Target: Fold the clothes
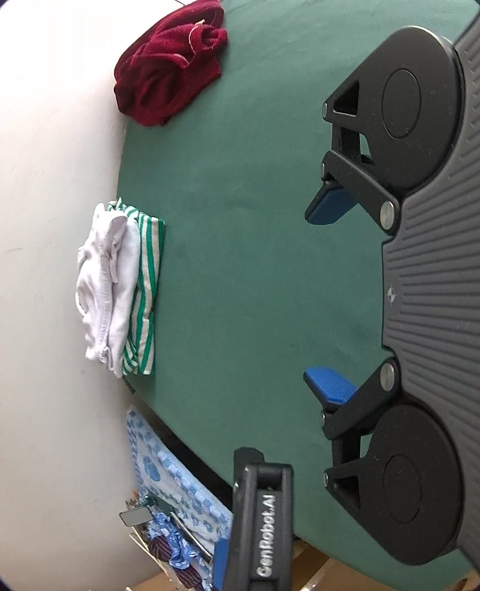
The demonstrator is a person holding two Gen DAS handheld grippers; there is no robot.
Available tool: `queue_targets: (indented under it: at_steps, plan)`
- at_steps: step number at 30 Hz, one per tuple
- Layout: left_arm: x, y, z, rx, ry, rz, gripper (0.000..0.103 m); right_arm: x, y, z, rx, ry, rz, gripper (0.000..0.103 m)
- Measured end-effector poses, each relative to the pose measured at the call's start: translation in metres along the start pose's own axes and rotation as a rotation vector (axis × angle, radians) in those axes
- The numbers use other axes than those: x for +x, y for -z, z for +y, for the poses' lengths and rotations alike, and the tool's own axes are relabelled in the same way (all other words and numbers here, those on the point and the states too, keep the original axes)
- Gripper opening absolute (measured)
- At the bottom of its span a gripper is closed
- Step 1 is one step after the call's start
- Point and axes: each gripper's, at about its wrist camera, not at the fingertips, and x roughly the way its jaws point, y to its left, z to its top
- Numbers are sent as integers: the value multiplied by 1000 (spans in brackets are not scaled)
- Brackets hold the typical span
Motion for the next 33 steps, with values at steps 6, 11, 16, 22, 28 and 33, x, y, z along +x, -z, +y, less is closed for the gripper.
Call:
queue_targets:
  at_steps: [6,11,16,22,28,33]
  plan:
    - [-15,-4,12,-10,-10,-31,102,-16,-11,4,53,75,-31,87]
    - [-19,-6,32,12,30,-41,103,-26,-15,35,114,160,-36,88]
    - [-20,-8,53,45,58,-61,103,-28,-18,65,165,231,-13,88]
    - [-13,-10,62,57,108,-28,103,-34,-15,82,199,340,1,88]
    - [-17,-14,68,28,112,-49,103,-31,-24,78,223,317,6,88]
    - [-13,-17,66,-17,91,-27,103,-28,-29,74,181,304,6,88]
